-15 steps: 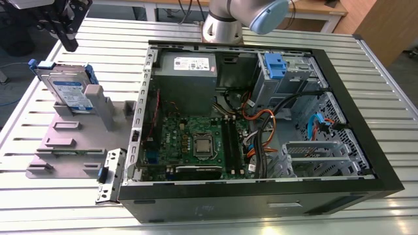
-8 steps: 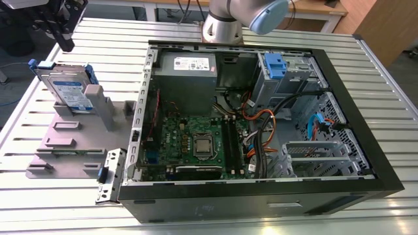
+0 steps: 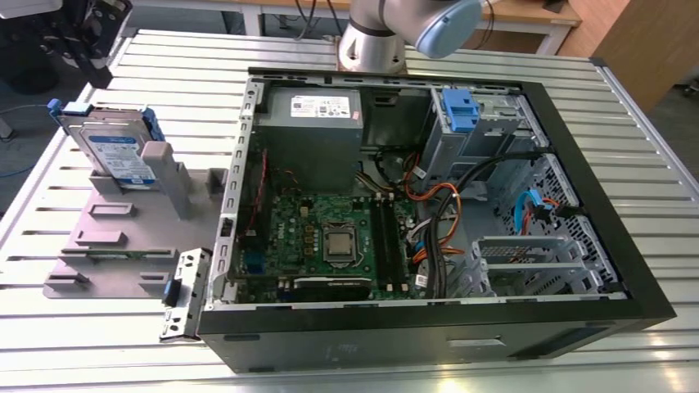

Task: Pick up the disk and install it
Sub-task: 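Reach for the disk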

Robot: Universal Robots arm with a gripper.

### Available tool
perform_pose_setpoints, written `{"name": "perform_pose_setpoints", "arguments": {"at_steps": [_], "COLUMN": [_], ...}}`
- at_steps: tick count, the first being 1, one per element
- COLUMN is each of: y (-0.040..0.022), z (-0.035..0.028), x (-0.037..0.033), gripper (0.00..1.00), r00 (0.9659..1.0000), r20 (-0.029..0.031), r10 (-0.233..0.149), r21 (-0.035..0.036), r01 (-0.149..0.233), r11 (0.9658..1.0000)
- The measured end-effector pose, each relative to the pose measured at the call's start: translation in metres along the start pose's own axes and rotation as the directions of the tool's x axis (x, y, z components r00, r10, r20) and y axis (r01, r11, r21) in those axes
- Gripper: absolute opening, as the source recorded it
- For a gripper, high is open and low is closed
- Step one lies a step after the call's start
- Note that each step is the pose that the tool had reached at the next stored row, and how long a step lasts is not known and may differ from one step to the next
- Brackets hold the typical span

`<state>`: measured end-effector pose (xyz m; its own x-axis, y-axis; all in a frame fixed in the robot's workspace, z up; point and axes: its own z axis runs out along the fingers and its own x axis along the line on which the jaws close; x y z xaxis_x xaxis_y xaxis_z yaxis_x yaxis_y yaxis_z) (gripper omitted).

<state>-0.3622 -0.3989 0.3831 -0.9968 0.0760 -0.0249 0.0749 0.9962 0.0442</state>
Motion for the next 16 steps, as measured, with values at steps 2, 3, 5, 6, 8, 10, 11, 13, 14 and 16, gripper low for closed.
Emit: {"name": "perform_pose_setpoints", "arguments": {"at_steps": [2,3,5,6,8,10,11,13,14,16], "y": [-0.0004,-0.0006,-0.0009,-0.001,-0.0013,-0.0015,-0.0016,-0.0017,-0.0018,-0.0015], "z": [0.0019,0.0033,0.0061,0.0079,0.0111,0.0145,0.0163,0.0196,0.0208,0.0228], "x": [0.0045,0.0059,0.008,0.009,0.0106,0.0118,0.0124,0.0139,0.0149,0.0174], "gripper": [0.11,0.11,0.11,0.11,0.11,0.11,0.11,0.11,0.11,0.11], "r00": [1.0,1.0,1.0,1.0,1.0,1.0,1.0,1.0,1.0,1.0], "r20": [0.0001,0.0002,0.0001,0.0002,0.0001,0.0,0.0001,0.0001,0.0001,0.0], "r10": [0.0,0.0,0.0,0.0,0.0,0.0,0.0,0.0,0.0,0.0], "r21": [-0.0001,-0.0002,-0.0001,-0.0002,-0.0001,0.0,-0.0001,-0.0001,-0.0001,0.0], "r01": [0.0,0.0,0.0,0.0,0.0,0.0,0.0,0.0,0.0,0.0], "r11": [1.0,1.0,1.0,1.0,1.0,1.0,1.0,1.0,1.0,1.0]}}
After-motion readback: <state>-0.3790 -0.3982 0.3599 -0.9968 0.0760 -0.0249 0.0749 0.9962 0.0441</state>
